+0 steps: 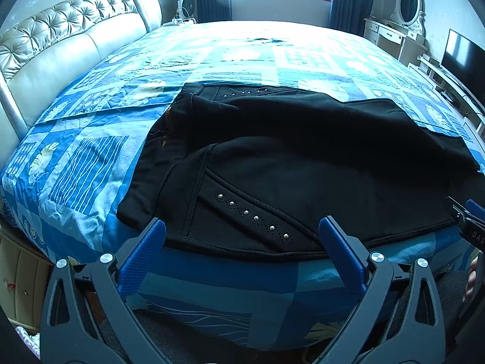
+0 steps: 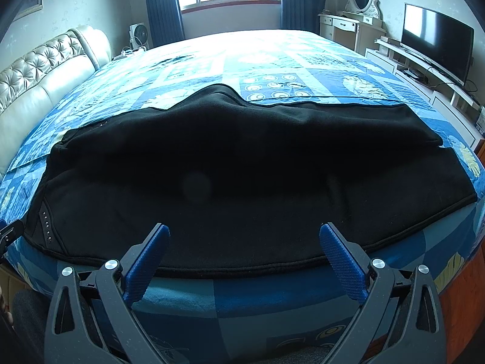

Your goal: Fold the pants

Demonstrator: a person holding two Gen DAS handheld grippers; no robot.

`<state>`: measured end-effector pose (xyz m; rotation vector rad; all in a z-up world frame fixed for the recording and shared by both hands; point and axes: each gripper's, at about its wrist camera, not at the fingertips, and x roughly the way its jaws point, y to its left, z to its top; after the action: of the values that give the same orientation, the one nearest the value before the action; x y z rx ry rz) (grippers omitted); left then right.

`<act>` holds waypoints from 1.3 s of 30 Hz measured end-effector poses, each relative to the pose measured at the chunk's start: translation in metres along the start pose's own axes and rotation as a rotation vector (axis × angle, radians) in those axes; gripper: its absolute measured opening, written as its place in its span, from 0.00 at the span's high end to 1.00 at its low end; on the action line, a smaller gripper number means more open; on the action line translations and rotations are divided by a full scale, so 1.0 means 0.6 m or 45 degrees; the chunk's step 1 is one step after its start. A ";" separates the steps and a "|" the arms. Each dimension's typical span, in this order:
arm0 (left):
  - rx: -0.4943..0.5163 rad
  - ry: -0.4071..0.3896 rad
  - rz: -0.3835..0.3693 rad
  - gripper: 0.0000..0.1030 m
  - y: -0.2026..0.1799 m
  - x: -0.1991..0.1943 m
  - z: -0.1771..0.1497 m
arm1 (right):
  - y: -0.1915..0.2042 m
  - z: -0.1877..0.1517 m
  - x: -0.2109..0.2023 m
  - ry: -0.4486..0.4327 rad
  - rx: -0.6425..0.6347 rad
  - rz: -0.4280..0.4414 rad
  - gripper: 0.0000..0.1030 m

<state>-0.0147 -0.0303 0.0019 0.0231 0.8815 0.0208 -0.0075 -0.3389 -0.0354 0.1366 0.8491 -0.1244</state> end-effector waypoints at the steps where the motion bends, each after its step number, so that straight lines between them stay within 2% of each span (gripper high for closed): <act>1: 0.000 0.000 0.000 0.02 0.000 0.000 0.000 | 0.000 -0.001 0.000 0.001 -0.001 0.000 0.04; 33: 0.012 0.010 0.003 0.02 -0.002 0.003 -0.006 | 0.006 -0.005 0.004 0.024 -0.004 0.015 0.04; 39: 0.040 -0.010 -0.003 0.02 -0.003 -0.001 -0.004 | 0.010 0.002 -0.002 0.012 -0.004 0.108 0.04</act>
<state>-0.0169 -0.0321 0.0012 0.0519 0.8742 0.0046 -0.0066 -0.3334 -0.0335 0.1700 0.8519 -0.0428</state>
